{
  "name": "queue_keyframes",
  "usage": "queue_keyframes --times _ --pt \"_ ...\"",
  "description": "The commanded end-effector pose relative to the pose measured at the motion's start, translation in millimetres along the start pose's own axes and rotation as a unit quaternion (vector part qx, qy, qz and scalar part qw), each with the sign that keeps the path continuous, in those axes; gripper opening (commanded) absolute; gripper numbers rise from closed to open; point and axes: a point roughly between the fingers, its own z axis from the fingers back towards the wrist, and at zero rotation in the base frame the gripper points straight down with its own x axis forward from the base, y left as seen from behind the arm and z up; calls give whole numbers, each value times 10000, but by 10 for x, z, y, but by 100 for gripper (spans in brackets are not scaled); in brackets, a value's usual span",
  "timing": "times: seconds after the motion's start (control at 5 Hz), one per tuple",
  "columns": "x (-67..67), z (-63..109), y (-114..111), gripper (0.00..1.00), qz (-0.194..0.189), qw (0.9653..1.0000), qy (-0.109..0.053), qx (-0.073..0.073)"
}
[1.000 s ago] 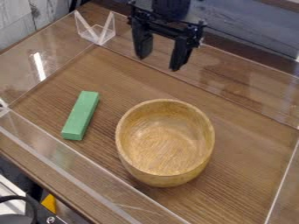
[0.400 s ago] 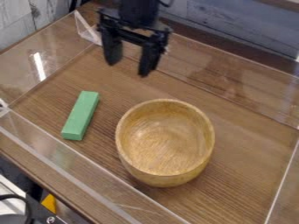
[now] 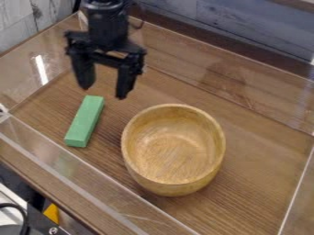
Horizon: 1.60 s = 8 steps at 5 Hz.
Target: Put the green block in the brown bowl
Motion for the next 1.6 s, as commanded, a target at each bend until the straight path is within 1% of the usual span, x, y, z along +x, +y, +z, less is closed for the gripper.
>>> queue_keyframes --times 0.0,0.2,0.8,1.2,1.4 --pt "-71 67 89 100 155 9993 -330 62" --pt "-125 77 72 100 266 9989 -386 60" --pt "-91 -124 271 100 460 9976 -518 28" --pt "-140 -428 325 100 231 9978 -626 27" --pt "-54 -441 308 100 471 9969 -635 32"
